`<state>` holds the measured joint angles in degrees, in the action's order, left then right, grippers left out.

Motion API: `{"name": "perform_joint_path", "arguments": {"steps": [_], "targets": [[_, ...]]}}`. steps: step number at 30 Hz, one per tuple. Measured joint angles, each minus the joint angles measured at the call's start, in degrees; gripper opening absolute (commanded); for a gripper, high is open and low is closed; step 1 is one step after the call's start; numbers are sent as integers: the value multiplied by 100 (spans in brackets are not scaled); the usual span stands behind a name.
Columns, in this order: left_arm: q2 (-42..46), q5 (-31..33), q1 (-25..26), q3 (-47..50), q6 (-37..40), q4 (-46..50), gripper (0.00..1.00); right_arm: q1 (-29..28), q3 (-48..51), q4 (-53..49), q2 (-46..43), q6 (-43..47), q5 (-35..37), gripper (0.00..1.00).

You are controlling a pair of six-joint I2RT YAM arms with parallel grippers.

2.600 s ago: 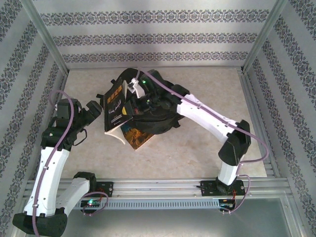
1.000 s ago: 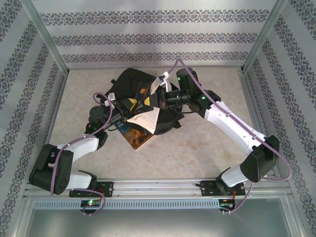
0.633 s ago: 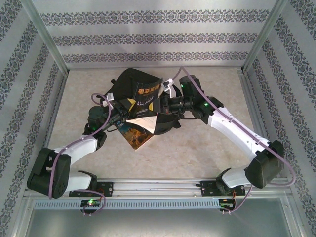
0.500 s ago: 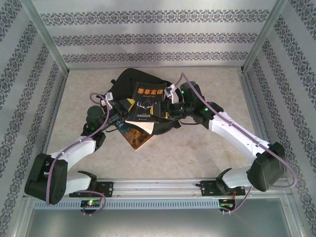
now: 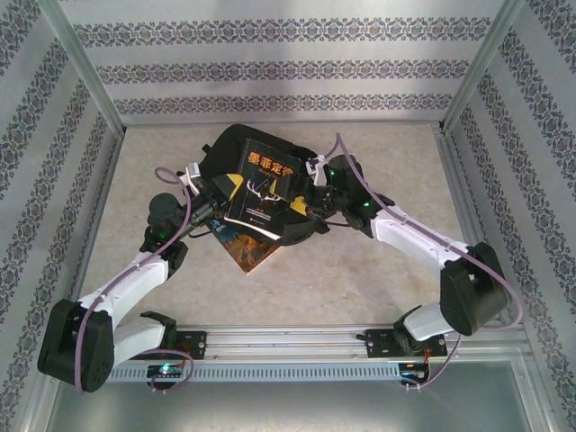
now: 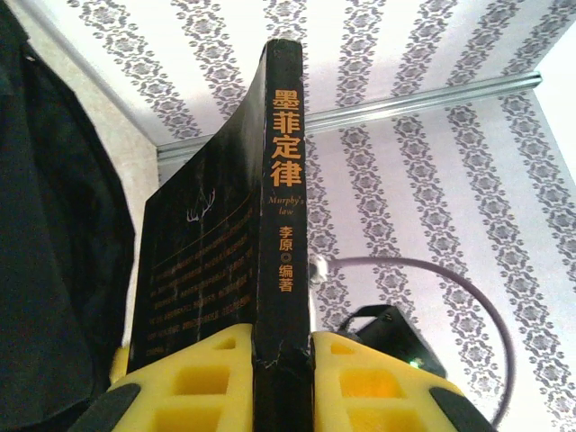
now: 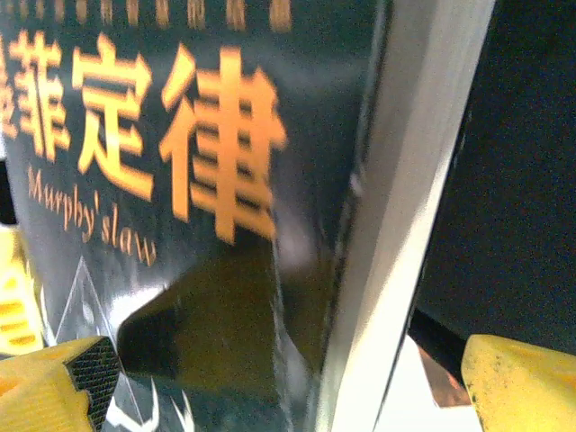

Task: Pack the student bag
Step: Pass the book.

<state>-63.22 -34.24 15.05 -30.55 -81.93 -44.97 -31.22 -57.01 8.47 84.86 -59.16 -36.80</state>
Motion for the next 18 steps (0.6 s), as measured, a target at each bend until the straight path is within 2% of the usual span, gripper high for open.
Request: {"name": "perform_joint_path", "arguments": {"steps": [8, 10, 12, 13, 15, 18], "targets": [[223, 133, 0, -210, -168, 13, 0, -26, 219, 2514, 601, -1419, -422, 98], [223, 131, 0, -227, -195, 11, 0, -44, 256, 3071, 684, -1729, -461, 95], [223, 129, 2, -227, -210, 17, 0, -52, 334, 3499, 686, -1939, -481, 85], [223, 131, 2, -227, -210, 17, 0, -52, 369, 3711, 684, -2070, -487, 75], [223, 133, 0, -227, -208, 20, 0, -48, 435, 3877, 654, -2157, -494, 63], [234, 125, 2, -227, -157, 111, 3, -35, 570, 3781, 455, -2074, -481, 34]]}}
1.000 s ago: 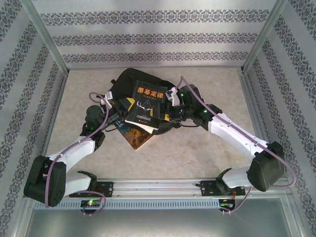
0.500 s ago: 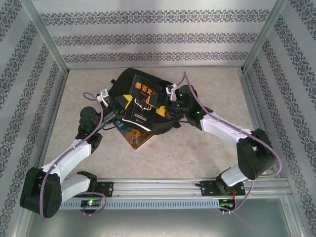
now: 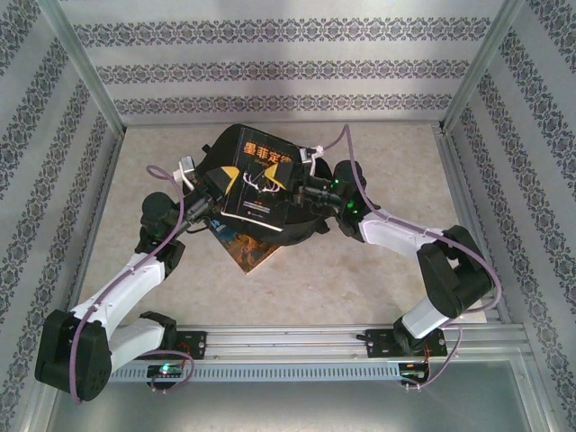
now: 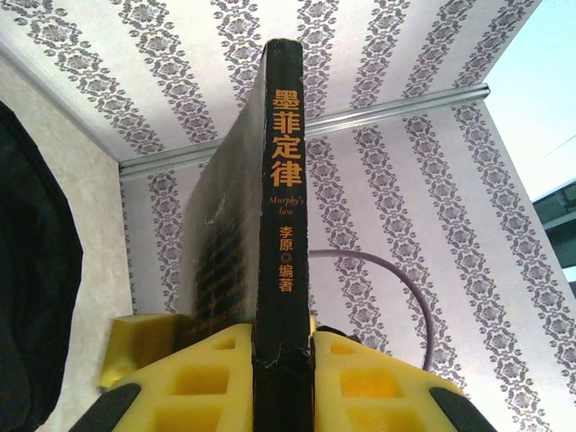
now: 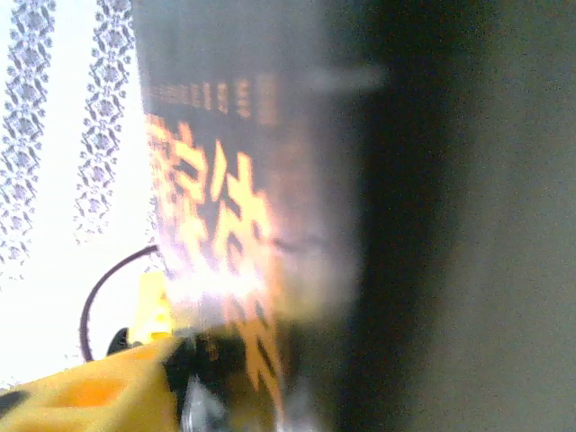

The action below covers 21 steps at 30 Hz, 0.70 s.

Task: Pack the student bag
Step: Pass the book.

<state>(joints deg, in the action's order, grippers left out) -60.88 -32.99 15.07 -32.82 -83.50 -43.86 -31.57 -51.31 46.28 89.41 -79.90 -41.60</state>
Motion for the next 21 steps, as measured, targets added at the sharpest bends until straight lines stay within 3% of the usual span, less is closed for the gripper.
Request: {"name": "perform_joint_path", "arguments": {"steps": [2, 4, 7, 10, 13, 21], "targets": [[13, -39, 0, 0, 109, 170, 17, 33, 26, -306, -243, 195, 13, 12], [11, -122, -2, 0, 258, 356, 33, 35, -2, -732, -492, 505, 24, 2], [-7, -474, 0, -11, 529, 472, 55, 74, -96, -1491, -754, 1117, -37, 0], [-122, -944, 0, -76, 817, 560, 65, 153, -146, -2096, -837, 1598, -304, 0], [-264, -1375, 0, -96, 981, 581, 65, 238, -210, -2564, -837, 1974, -656, 0], [-553, -2229, 0, -98, 1093, 352, 50, 271, -437, -3523, -841, 2791, -1513, 0]]}}
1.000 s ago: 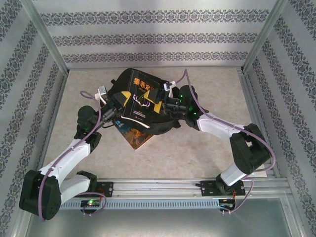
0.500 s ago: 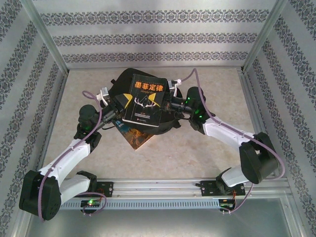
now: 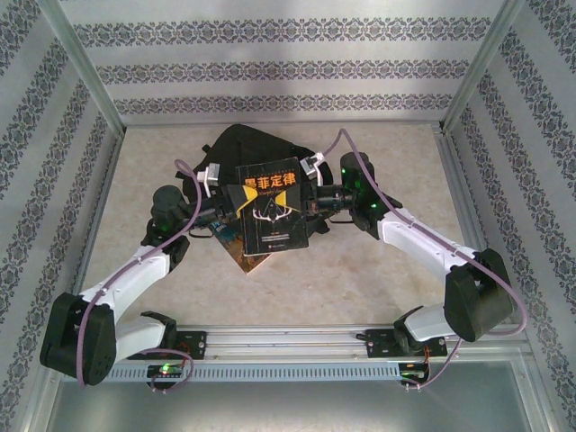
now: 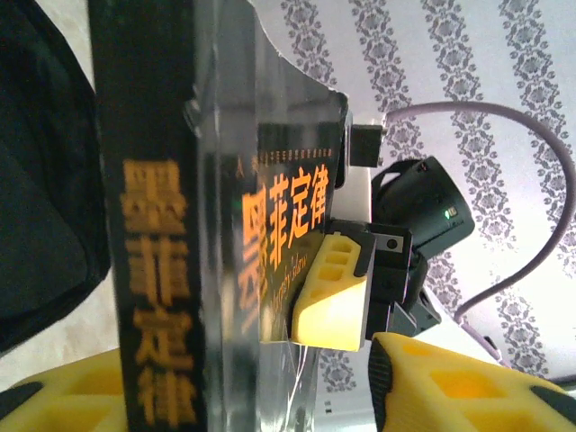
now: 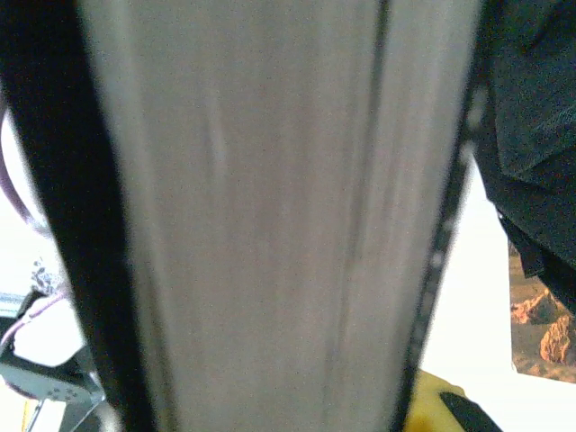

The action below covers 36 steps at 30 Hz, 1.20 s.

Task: Pack the student bag
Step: Pass the book.

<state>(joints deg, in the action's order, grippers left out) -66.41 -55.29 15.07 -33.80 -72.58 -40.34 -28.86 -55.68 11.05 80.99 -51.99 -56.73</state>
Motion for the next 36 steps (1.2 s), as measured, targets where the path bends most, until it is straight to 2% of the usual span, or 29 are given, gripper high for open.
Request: {"name": "perform_joint_path", "arguments": {"steps": [3, 8, 10, 12, 15, 16, 20, 29, 36], "targets": [[-15, -131, 42, 0, 79, 2, 40, 0, -57, -227, -9, 188, -166, 0], [-181, -175, 118, 7, 155, -138, 1, 20, -146, -426, -15, 361, -319, 0], [-267, -166, 142, 9, 144, -319, 0, 61, -160, -496, -28, 402, -319, 4], [-334, -131, 149, 68, 68, -555, 0, 61, -160, -535, -52, 398, -280, 28], [-369, 87, 214, 177, -122, -909, 0, 63, -85, -431, -129, 229, -79, 48], [-369, 186, 223, 199, -170, -997, 0, 63, 9, -328, -188, 157, -7, 50], [-317, 750, 223, 232, -334, -1132, 0, 63, 568, 348, -560, -433, 334, 56], [289, 2144, 234, 284, -330, -802, 0, -70, 1958, 2122, -1639, -1681, 1698, 54], [197, 2647, 389, 286, -374, -811, 0, -564, 2120, 3176, -1475, -2050, 2551, 56]]}}
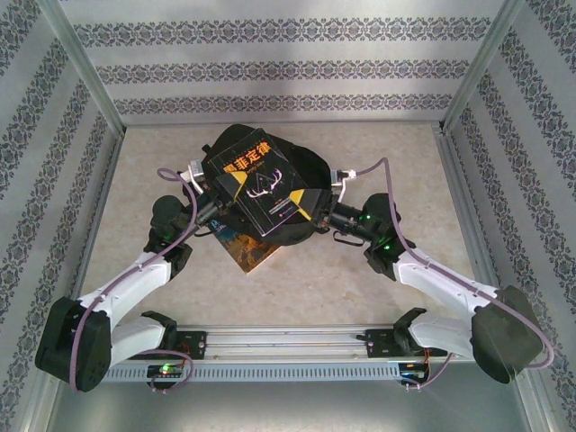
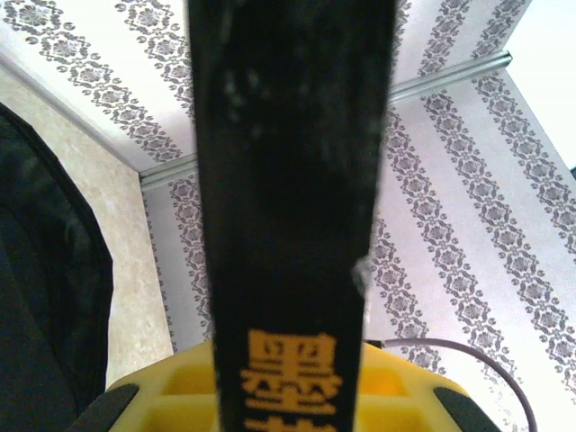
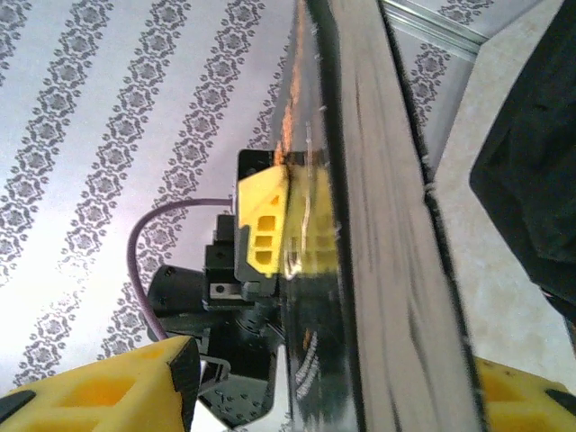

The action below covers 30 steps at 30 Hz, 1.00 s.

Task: Pack the student bag
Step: Pass the book.

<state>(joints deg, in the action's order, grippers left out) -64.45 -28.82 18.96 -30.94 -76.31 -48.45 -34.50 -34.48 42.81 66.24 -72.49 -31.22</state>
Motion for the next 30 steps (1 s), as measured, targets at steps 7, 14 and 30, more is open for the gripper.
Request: {"name": "perform_joint_path", "arguments": {"steps": [7, 14, 30], "targets": [[-39, 409, 177, 35, -72, -7, 0, -592, 0, 378, 376, 13, 925, 53], [-61, 789, 450, 59, -72, -133, 0, -890, 0, 466, 457, 105, 2000, 29], [-254, 741, 708, -1110, 1816, 2387, 56, 164, 74, -2400, -1110, 951, 2938, 0]]}}
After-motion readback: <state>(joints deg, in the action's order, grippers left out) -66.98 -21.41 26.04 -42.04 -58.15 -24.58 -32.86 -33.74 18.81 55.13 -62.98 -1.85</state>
